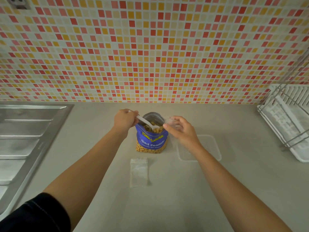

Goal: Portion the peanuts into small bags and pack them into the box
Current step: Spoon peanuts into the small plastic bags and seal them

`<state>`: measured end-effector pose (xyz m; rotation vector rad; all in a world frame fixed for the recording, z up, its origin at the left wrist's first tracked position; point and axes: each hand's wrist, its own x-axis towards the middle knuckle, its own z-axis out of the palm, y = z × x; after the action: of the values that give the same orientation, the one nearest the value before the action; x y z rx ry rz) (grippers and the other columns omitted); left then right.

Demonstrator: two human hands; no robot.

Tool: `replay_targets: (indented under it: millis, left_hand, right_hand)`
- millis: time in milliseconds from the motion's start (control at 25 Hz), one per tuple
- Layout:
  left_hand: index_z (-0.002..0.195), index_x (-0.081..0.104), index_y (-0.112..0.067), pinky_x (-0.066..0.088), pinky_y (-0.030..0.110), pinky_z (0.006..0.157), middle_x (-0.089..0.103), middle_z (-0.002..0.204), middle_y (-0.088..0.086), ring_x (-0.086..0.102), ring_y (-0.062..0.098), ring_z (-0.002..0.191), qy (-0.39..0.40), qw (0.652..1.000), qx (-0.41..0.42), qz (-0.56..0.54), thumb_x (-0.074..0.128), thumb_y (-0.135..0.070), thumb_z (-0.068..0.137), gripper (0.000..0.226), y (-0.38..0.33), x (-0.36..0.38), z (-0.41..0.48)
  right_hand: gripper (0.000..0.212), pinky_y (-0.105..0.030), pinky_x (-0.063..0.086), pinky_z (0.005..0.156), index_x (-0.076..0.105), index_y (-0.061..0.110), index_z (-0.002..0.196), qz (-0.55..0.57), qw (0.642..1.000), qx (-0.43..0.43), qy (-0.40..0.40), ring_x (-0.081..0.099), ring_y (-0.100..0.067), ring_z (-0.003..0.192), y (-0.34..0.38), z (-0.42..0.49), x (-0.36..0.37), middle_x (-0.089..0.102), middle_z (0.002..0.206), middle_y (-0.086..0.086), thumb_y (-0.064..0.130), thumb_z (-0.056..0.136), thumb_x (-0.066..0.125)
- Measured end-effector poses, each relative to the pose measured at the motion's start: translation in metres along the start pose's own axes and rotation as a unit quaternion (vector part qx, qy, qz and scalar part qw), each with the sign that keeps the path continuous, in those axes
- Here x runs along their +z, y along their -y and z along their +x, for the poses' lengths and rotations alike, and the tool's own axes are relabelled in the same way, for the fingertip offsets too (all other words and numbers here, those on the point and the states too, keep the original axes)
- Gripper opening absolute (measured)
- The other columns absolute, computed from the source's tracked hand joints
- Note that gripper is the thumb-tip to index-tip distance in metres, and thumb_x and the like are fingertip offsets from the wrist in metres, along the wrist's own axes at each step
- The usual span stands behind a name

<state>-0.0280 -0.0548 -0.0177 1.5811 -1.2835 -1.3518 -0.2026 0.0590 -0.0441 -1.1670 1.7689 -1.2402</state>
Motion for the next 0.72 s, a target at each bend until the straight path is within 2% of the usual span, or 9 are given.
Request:
replay_targets:
  millis: [120,200,280,400,480,600,720]
  left_hand:
    - [0.08,0.061,-0.003,0.043,0.023,0.057,0.054,0.062,0.008,0.048,0.015,0.055,0.002,0.999,-0.01,-0.038,0.052,-0.013,0.089,0.016,0.002,-0.007,0.009]
    - [0.08,0.06,-0.006,0.042,0.023,0.057,0.054,0.064,0.006,0.047,0.015,0.057,-0.006,0.999,-0.013,-0.043,0.051,-0.015,0.091,0.017,0.002,-0.012,0.014]
    - [0.084,0.06,-0.006,0.042,0.022,0.056,0.053,0.064,0.006,0.047,0.014,0.057,-0.011,0.998,-0.022,-0.051,0.05,-0.015,0.092,0.015,0.001,-0.016,0.018]
    - [0.086,0.059,-0.005,0.041,0.021,0.054,0.052,0.063,0.005,0.046,0.013,0.055,-0.012,0.998,-0.026,-0.058,0.05,-0.014,0.091,0.013,-0.007,-0.021,0.023]
    - [0.081,0.058,-0.006,0.039,0.022,0.053,0.05,0.062,0.004,0.044,0.013,0.054,-0.012,0.998,-0.021,-0.058,0.05,-0.013,0.09,0.014,-0.019,-0.025,0.024]
    - [0.071,0.056,-0.009,0.034,0.022,0.05,0.048,0.059,0.005,0.041,0.014,0.052,0.005,0.998,0.002,-0.058,0.051,-0.01,0.089,0.019,-0.045,-0.029,0.024]
    - [0.07,0.058,-0.008,0.035,0.023,0.052,0.049,0.059,0.005,0.041,0.015,0.052,0.021,0.999,0.036,-0.014,0.052,-0.011,0.088,0.019,-0.074,-0.026,0.017]
  right_hand:
    - [0.057,-0.02,0.047,0.074,0.057,0.026,0.113,-0.008,0.999,-0.021,-0.031,0.06,-0.013,0.098,0.002,0.002,-0.001,0.062,0.11,0.007,0.049,0.065,0.075]
    - [0.057,-0.021,0.046,0.079,0.057,0.025,0.115,-0.042,0.997,-0.045,-0.041,0.057,-0.01,0.098,0.005,0.003,-0.003,0.06,0.111,0.009,0.044,0.065,0.079]
    - [0.057,-0.021,0.044,0.082,0.057,0.024,0.117,-0.111,0.991,-0.073,-0.031,0.055,-0.008,0.099,0.009,0.004,-0.004,0.059,0.11,0.01,0.041,0.067,0.079]
    - [0.059,-0.026,0.045,0.083,0.057,0.024,0.118,-0.225,0.968,-0.105,-0.034,0.056,-0.01,0.101,0.014,0.008,-0.003,0.061,0.112,0.008,0.047,0.066,0.076]
    - [0.061,-0.029,0.045,0.083,0.056,0.024,0.118,-0.266,0.958,-0.104,-0.035,0.056,-0.013,0.102,0.017,0.01,0.0,0.061,0.113,0.007,0.05,0.066,0.075]
    - [0.061,-0.029,0.045,0.084,0.056,0.024,0.118,-0.258,0.961,-0.101,-0.028,0.057,-0.014,0.102,0.022,0.011,0.006,0.062,0.112,0.008,0.05,0.066,0.074]
    - [0.059,-0.026,0.044,0.079,0.056,0.028,0.117,-0.192,0.977,-0.094,-0.028,0.056,-0.008,0.098,0.029,0.01,0.016,0.06,0.105,0.014,0.05,0.066,0.076]
